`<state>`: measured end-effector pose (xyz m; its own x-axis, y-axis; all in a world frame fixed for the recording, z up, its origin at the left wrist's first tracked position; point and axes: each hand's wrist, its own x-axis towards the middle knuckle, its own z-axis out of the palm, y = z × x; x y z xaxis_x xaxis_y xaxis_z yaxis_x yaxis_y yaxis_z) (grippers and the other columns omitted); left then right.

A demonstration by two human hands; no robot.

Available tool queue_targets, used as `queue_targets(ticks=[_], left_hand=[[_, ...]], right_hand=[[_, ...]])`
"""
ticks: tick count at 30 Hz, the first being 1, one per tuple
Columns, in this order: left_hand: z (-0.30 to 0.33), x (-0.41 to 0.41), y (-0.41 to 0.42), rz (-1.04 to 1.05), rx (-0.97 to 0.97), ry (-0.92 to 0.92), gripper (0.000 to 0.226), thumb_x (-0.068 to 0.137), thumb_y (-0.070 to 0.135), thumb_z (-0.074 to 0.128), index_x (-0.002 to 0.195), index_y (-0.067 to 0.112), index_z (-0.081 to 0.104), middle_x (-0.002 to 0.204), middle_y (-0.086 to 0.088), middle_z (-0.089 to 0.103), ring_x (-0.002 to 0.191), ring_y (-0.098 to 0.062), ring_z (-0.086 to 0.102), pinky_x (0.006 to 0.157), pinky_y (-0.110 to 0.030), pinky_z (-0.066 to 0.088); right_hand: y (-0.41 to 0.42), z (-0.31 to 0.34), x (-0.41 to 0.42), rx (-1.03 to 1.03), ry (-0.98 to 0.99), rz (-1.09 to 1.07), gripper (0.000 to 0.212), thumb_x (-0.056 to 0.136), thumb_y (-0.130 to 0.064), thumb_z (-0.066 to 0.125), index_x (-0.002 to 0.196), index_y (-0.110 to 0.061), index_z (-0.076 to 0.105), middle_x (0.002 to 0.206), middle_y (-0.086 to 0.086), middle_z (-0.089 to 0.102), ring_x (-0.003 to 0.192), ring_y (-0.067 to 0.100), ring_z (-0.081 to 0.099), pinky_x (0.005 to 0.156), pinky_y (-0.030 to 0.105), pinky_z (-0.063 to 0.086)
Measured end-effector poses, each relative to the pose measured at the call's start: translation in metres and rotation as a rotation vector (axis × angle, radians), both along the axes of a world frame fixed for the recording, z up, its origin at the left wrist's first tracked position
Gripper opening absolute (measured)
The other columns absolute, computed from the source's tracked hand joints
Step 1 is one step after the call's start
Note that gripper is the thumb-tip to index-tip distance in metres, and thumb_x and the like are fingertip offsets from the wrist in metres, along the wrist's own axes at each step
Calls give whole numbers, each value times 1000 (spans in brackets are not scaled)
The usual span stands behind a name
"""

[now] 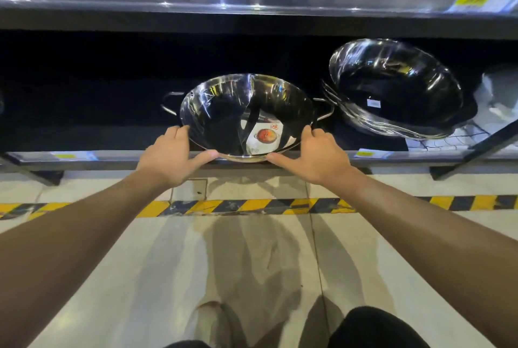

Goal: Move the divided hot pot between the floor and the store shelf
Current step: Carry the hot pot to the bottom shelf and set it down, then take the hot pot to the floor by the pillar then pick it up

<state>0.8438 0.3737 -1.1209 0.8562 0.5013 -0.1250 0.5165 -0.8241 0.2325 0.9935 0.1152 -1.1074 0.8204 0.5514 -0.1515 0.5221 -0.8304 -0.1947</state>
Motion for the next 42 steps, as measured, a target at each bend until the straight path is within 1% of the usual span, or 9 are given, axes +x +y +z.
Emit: queue_targets(ticks=[5,8,16,21,26,29,34,38,42], left_hand=[[-14,19,26,-10,76,-68,102,70,91,30,136,15,42,130,-11,51,114,-31,53,85,-50,51],[-22,37,30,-36,63,-51,94,71,89,34,129,16,47,122,-10,54,108,-30,54,83,-50,51],[-37,82,17,-16,50,-60,97,78,80,41,141,6,35,128,-14,48,114,-33,51,88,-49,50],[-32,83,15,0,22,6,96,80,78,40,145,8,28,135,-13,43,117,-34,50,87,-49,50],[-6,75,10,11,-59,93,80,81,75,44,131,14,42,125,-9,51,104,-29,56,78,-48,53],[28,56,4,6,-65,174,76,80,74,45,129,16,44,120,-9,53,102,-29,57,81,-49,52],[127,35,-21,-42,-84,245,79,80,73,47,131,13,44,122,-11,54,102,-30,57,84,-49,52],[231,27,-46,-147,-151,304,76,81,67,53,130,10,48,124,-12,58,105,-29,58,90,-46,50],[347,14,-68,-215,-177,362,72,81,61,60,131,11,49,127,-11,59,109,-29,57,86,-37,48]], right_hand=[[30,-11,23,26,13,-17,129,69,-95,39,155,0,25,148,16,45,135,34,42,99,48,49],[40,-18,47,-5,38,-26,126,68,-96,39,153,-4,30,144,15,48,131,34,45,96,51,51],[39,-33,82,-105,25,-78,133,58,-103,34,150,-7,34,150,15,43,130,37,48,90,54,54],[40,-27,84,-162,52,-70,123,67,-96,39,151,-7,32,148,15,44,129,35,47,90,53,55],[27,-10,77,-200,37,-59,121,75,-87,48,158,-6,13,157,11,33,136,34,40,89,49,52],[2,20,65,-238,40,-32,120,76,-88,45,157,-4,16,155,12,38,134,37,43,81,47,50],[-43,109,43,-317,87,3,92,71,-89,50,117,-9,55,100,8,60,90,28,55,70,40,51],[-62,212,20,-282,169,23,90,70,-80,61,130,-14,52,117,10,63,104,32,60,81,45,55],[-76,332,4,-262,177,98,73,73,-70,67,119,-14,54,104,6,63,98,30,62,77,42,55]])
